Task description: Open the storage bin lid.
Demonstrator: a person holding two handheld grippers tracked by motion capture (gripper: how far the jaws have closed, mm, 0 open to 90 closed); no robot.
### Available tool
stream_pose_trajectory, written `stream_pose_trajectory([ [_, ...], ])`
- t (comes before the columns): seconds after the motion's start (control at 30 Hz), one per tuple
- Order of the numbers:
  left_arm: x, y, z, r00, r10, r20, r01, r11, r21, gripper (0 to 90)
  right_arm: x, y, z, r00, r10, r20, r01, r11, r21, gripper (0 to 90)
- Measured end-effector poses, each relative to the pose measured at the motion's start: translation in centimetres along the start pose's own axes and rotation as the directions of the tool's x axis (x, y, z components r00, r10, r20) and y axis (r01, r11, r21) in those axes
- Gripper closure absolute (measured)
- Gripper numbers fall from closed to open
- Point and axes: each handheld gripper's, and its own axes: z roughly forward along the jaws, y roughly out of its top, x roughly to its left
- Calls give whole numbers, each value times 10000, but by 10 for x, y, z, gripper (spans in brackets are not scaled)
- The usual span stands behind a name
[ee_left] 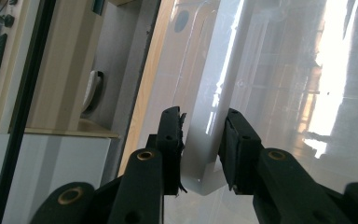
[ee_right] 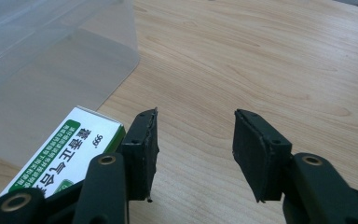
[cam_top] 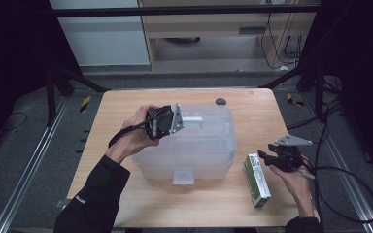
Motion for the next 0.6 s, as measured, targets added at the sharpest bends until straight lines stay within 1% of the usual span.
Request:
stream_pose_trajectory([
  [0.07,0,1,0,9999,-6,-140,5,10000,-63,702,0,0,0,10000,-37,-4,37,10000,-1,516],
  [0.1,1,1,0,9999,-30,-126,30,10000,-42,702,0,0,0,10000,-37,-4,37,10000,-1,516],
  [0.17,2,2,1,9998,109,-140,-110,9999,-86,702,0,0,0,10000,-19,-20,19,10000,1,518],
  [0.2,2,2,0,9999,51,-143,-50,10000,27,702,0,0,0,10000,-28,-17,28,10000,0,520],
  [0.23,3,3,0,9997,154,-184,-152,9998,138,703,0,0,-1,10000,-15,-32,15,10000,-3,521],
  [0.27,2,3,0,9997,117,-227,-114,9999,115,703,0,1,-1,10000,14,-39,-14,10000,-16,522],
  [0.3,3,4,0,9992,258,-306,-255,9996,87,703,1,1,-1,10000,32,-45,-32,10000,-24,524],
  [0.33,4,5,0,9990,262,-363,-258,9996,112,703,1,1,-2,10000,26,-45,-26,10000,-49,526],
  [0.37,3,5,0,9990,184,-398,-177,9996,200,703,1,2,-2,10000,63,-66,-63,10000,-71,529],
  [0.43,4,6,0,9988,172,-468,-162,9996,226,703,2,3,-4,10000,16,-38,-17,9997,-242,548],
  [0.53,5,6,0,9985,170,-515,-158,9996,230,702,4,7,-11,9998,172,-93,-177,9982,-567,581],
  [0.57,6,6,0,9982,214,-561,-198,9994,277,702,4,8,-12,9999,128,-100,-135,9977,-668,592],
  [0.6,6,7,1,9981,159,-597,-146,9996,228,701,6,10,-15,9998,146,-135,-157,9967,-801,609],
])
